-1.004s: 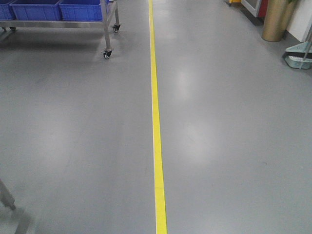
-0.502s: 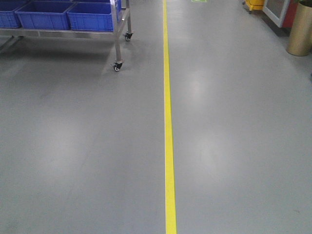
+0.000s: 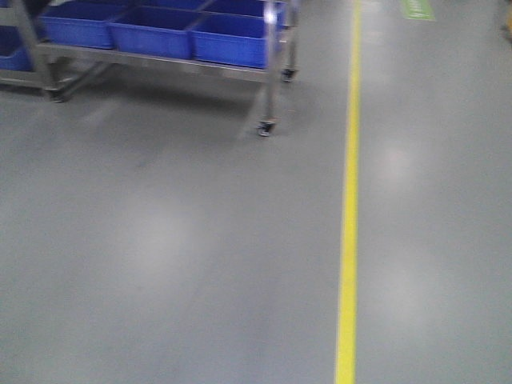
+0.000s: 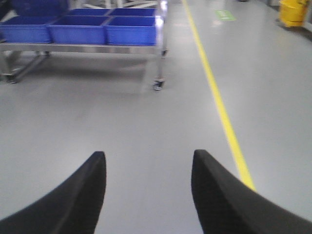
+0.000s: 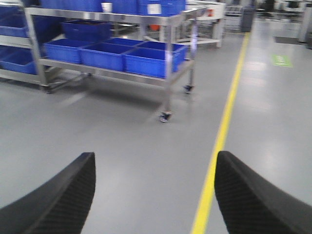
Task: Move and align brake pads A on conveyor
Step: 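Turn toward the steel table below the blue bins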
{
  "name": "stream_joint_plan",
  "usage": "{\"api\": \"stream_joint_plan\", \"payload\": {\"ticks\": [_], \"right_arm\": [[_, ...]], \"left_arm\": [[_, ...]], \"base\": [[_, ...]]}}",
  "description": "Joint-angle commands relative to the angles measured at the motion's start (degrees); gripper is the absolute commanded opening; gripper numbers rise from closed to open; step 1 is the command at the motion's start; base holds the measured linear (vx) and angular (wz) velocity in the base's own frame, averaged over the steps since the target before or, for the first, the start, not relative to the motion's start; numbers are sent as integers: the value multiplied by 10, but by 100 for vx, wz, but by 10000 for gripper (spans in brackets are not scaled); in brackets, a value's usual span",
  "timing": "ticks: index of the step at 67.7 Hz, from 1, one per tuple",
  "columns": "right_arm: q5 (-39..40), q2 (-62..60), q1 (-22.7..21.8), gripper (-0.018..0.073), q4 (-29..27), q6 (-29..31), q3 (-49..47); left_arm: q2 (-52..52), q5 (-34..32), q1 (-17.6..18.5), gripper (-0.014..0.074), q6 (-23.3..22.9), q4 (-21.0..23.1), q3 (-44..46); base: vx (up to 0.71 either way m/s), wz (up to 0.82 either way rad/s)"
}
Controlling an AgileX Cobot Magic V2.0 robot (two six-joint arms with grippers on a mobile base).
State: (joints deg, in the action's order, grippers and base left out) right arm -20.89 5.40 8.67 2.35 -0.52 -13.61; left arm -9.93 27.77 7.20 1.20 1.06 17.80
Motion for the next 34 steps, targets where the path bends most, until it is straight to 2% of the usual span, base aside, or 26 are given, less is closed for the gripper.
{"api": "stream_joint_plan", "payload": {"ticks": [1,34], "right_arm": [[43,9,0,488,4,5,-16],[43,9,0,488,4,5,-16]], "left_arm": [[-6,-40,2,391,-1,2,14],[-6,-40,2,391,-1,2,14]], "base": [[39,76],[32,95]]}}
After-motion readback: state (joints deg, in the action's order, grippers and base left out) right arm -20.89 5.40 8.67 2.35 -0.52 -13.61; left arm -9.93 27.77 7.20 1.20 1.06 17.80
